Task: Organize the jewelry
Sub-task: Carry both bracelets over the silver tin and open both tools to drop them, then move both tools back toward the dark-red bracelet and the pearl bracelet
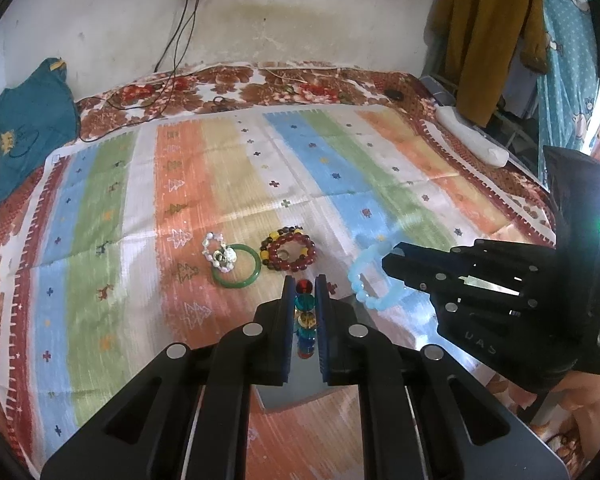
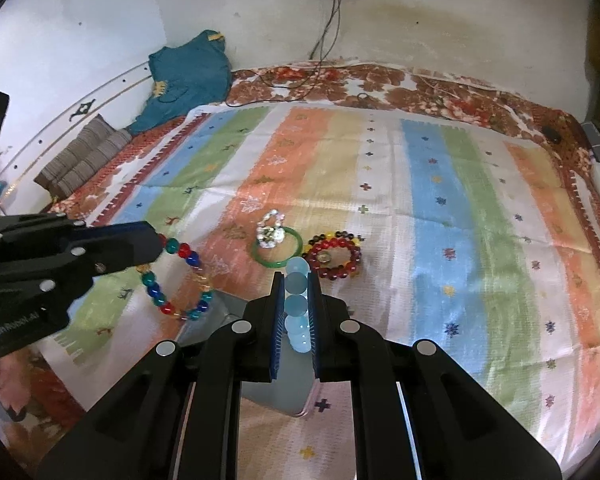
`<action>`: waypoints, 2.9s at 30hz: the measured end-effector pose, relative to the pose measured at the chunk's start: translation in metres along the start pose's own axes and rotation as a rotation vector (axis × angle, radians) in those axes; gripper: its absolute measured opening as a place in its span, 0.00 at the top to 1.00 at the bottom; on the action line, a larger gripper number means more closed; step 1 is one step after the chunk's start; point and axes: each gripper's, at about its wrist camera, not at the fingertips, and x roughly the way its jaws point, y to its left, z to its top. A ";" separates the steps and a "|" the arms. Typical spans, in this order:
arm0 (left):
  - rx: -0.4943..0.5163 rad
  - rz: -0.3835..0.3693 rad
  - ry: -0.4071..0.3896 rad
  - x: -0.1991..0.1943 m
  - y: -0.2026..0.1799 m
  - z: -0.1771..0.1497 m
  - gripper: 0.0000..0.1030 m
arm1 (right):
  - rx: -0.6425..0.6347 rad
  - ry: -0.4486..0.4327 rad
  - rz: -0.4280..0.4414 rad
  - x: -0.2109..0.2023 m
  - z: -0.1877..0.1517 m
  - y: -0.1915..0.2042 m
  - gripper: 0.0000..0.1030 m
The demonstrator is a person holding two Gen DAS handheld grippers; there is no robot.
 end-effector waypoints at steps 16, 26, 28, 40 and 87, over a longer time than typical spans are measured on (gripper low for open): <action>-0.101 0.040 -0.001 0.002 0.025 0.001 0.66 | 0.042 0.025 -0.038 0.007 0.001 -0.014 0.66; -0.174 0.117 0.016 0.027 0.049 0.018 0.66 | 0.089 0.060 -0.086 0.027 0.011 -0.033 0.56; -0.170 0.138 0.021 0.034 0.052 0.023 0.66 | 0.095 0.057 -0.096 0.030 0.015 -0.035 0.53; -0.181 0.194 0.083 0.080 0.074 0.043 0.64 | 0.135 0.106 -0.130 0.062 0.025 -0.052 0.40; -0.260 0.229 0.274 0.195 0.143 0.049 0.61 | 0.143 0.252 -0.156 0.157 0.042 -0.076 0.36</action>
